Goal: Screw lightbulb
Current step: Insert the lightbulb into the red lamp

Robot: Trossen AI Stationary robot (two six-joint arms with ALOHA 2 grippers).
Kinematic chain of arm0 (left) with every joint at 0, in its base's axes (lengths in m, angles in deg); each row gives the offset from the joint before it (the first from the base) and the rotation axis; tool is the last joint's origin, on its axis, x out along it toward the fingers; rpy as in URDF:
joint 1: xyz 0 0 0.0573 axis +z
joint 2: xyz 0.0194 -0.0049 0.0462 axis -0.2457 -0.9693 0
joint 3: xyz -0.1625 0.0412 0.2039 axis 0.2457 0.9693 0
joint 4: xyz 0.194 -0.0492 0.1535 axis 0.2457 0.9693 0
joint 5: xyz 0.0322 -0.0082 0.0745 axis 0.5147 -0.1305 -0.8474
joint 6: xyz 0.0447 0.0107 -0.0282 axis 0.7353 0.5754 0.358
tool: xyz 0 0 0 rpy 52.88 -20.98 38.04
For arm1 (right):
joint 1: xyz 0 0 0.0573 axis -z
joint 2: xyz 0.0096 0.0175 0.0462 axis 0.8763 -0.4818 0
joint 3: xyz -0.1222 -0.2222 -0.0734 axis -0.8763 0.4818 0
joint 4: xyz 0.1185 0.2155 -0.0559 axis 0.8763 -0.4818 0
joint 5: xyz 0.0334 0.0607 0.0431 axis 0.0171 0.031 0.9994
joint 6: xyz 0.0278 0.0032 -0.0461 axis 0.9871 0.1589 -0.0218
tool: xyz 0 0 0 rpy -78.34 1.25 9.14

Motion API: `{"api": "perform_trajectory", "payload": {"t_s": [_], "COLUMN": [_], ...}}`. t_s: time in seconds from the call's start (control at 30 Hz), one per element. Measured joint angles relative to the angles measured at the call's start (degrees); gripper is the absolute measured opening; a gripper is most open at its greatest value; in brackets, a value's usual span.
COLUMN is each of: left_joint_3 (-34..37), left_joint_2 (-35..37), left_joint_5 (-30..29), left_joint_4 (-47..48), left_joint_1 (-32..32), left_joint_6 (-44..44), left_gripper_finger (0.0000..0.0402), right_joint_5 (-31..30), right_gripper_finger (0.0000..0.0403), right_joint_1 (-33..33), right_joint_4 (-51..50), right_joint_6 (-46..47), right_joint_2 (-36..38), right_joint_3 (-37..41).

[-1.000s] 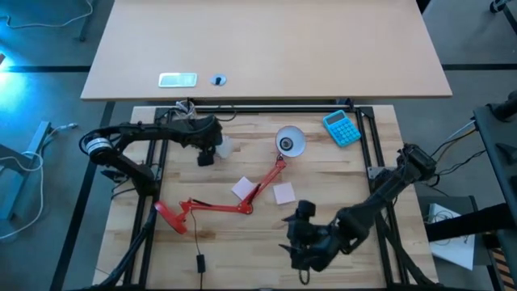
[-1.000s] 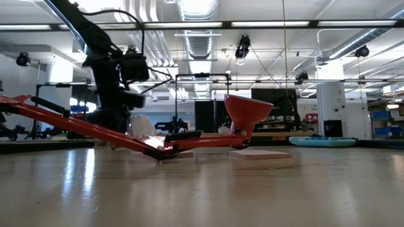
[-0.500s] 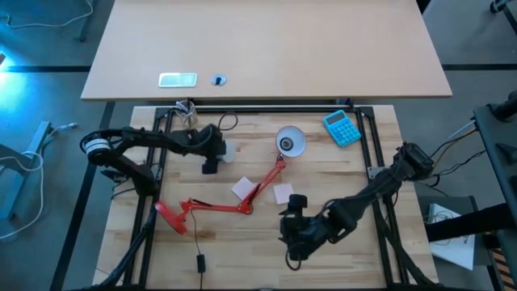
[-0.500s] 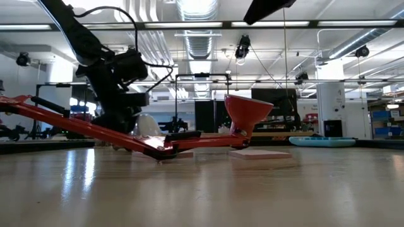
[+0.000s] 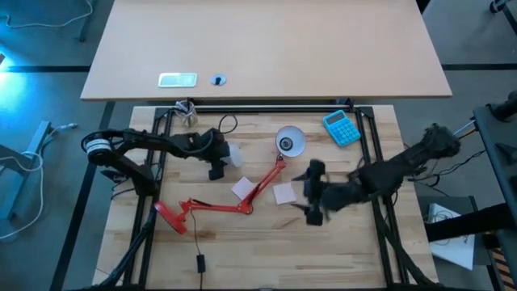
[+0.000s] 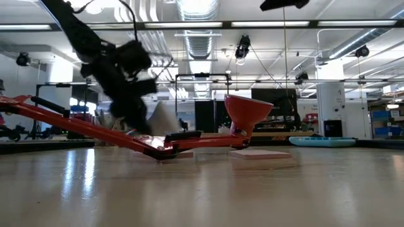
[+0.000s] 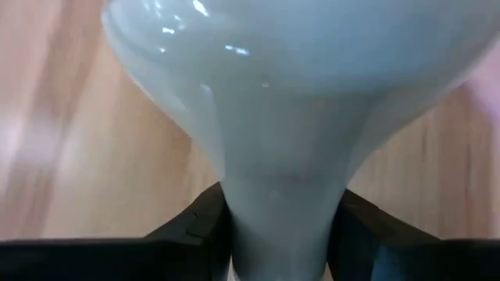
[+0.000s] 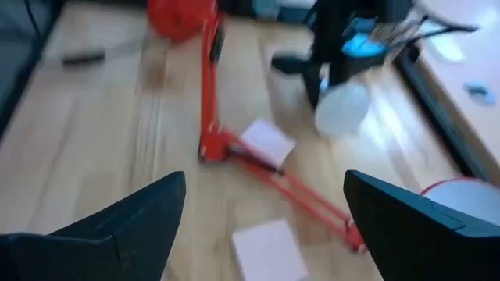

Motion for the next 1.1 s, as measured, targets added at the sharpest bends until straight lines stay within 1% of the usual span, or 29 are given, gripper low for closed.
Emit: {"api": "perform_trajectory", "payload": {"t_s": [0.07, 0.2, 0.27, 0.33, 0.43, 0.53, 0.67, 0.73, 0.83, 0.93, 1.0, 1.03, 1.1], "left_joint_3": [-1.53, -5.32, -7.56, -10.11, -14.35, -19.85, -27.65, -31.22, -36.11, -38.82, -39.18, -39.18, -38.65], "left_joint_2": [0.51, 0.8, 0.57, -0.27, -2.66, -7.16, -17.08, -21.57, -25.64, -27.84, -28.72, -29.21, -29.7], "left_joint_5": [0.44, 7.0, 9.06, 9.25, 9.76, 10.33, 10.67, 12.52, 14.59, 16.17, 16.98, 17.53, 17.6], "left_joint_4": [-4.11, -14.89, -20.32, -24.78, -28.85, -31.35, -33.28, -34.35, -35.64, -35.78, -35.7, -36.33, -37.87], "left_joint_1": [-0.72, -1.0, -1.07, -1.59, -3.23, -5.07, -5.73, -5.72, -5.79, -5.99, -5.99, -5.99, -5.94], "left_joint_6": [-2.24, -5.79, -6.42, -6.35, -6.02, -4.45, -2.52, -2.35, -1.6, 0.22, 0.79, 0.75, 0.24], "left_gripper_finger": [0.0141, 0.0141, 0.0141, 0.0141, 0.0141, 0.0141, 0.0141, 0.0141, 0.0141, 0.0141, 0.0141, 0.0141, 0.0141], "right_joint_5": [0.43, 4.28, 7.58, 11.35, 16.4, 19.09, 20.79, 21.24, 23.03, 25.89, 26.07, 26.5, 29.88], "right_gripper_finger": [0.0344, 0.0344, 0.0344, 0.0344, 0.0344, 0.0344, 0.0344, 0.0344, 0.0344, 0.0344, 0.0343, 0.0343, 0.0343], "right_joint_1": [2.49, 10.07, 14.43, 18.54, 24.07, 28.16, 31.2, 32.4, 34.07, 36.13, 37.88, 38.77, 40.21], "right_joint_4": [3.16, 8.53, 10.43, 11.71, 12.22, 12.65, 14.25, 14.52, 14.4, 14.28, 16.31, 19.07, 27.42], "right_joint_6": [-2.22, -7.4, -10.53, -13.71, -17.45, -18.9, -21.13, -22.83, -23.72, -23.69, -23.86, -23.63, -22.3], "right_joint_2": [4.33, 10.53, 11.97, 12.59, 12.1, 11.82, 12.76, 13.58, 14.03, 14.06, 14.24, 14.72, 16.53], "right_joint_3": [4.23, 10.18, 11.07, 11.09, 10.03, 9.44, 9.67, 9.68, 9.73, 10.64, 12.42, 14.05, 18.04]}}
